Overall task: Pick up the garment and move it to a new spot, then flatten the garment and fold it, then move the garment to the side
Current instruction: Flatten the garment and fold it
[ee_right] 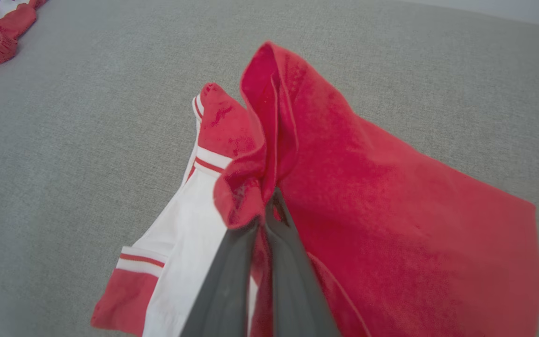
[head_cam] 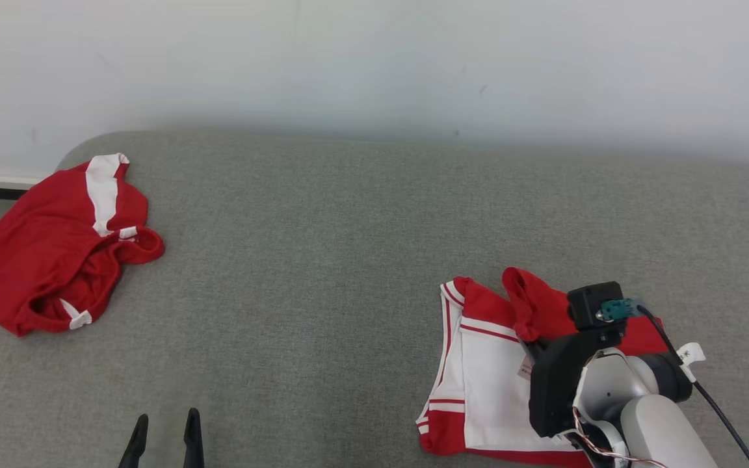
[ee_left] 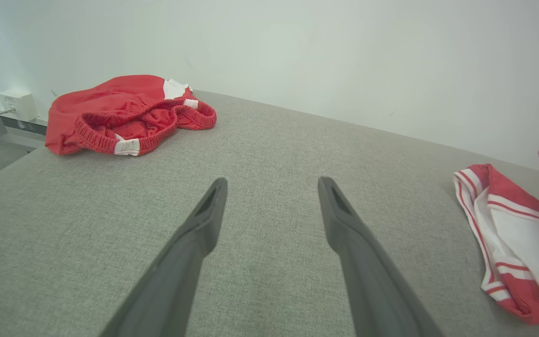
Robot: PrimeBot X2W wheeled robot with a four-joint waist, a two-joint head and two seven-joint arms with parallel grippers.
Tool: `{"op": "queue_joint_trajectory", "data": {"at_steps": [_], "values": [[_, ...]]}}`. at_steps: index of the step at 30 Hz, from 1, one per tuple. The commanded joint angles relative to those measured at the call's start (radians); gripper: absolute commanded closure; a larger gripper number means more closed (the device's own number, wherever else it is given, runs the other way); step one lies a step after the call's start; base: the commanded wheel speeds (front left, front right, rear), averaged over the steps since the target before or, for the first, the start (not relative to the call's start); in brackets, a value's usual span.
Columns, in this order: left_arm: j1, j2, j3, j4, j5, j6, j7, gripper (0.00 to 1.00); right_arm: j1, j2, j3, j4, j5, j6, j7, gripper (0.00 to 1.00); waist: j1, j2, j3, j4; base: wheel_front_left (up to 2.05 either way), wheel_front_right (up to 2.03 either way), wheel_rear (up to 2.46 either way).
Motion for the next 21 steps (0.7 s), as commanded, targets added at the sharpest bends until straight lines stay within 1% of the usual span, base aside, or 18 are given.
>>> {"op": "queue_joint_trajectory", "data": {"at_steps": [1,5,11,16,21], "values": [[-0.005,-0.004,0.0,0.001,0.0,0.002,-0.003,0.0,-0.015,0.004,0.013,0.012,0.012,-0.002,-0.008,1.0,0.0,0.0,0.008,0.02,0.0,0.0,0.0],[-0.012,-0.009,-0.003,0.001,0.0,0.002,-0.003,0.0,-0.038,0.011,0.058,0.06,0.033,-0.002,-0.021,1.0,0.0,0.0,0.014,0.046,0.0,0.0,0.0],[-0.012,-0.013,-0.006,0.003,-0.003,0.002,-0.003,0.0,-0.055,0.019,0.092,0.12,0.051,-0.002,-0.041,1.0,0.0,0.0,0.017,0.082,0.0,0.0,0.0],[-0.013,-0.017,-0.008,0.005,0.003,0.002,-0.003,0.0,-0.071,0.022,0.11,0.167,0.084,-0.002,-0.065,1.0,0.0,0.0,0.018,0.1,0.0,0.0,0.0],[-0.014,-0.019,-0.007,0.007,0.002,0.002,-0.003,0.0,-0.08,0.023,0.105,0.2,0.087,-0.002,-0.086,1.0,0.0,0.0,0.015,0.106,0.0,0.0,0.0]]}}
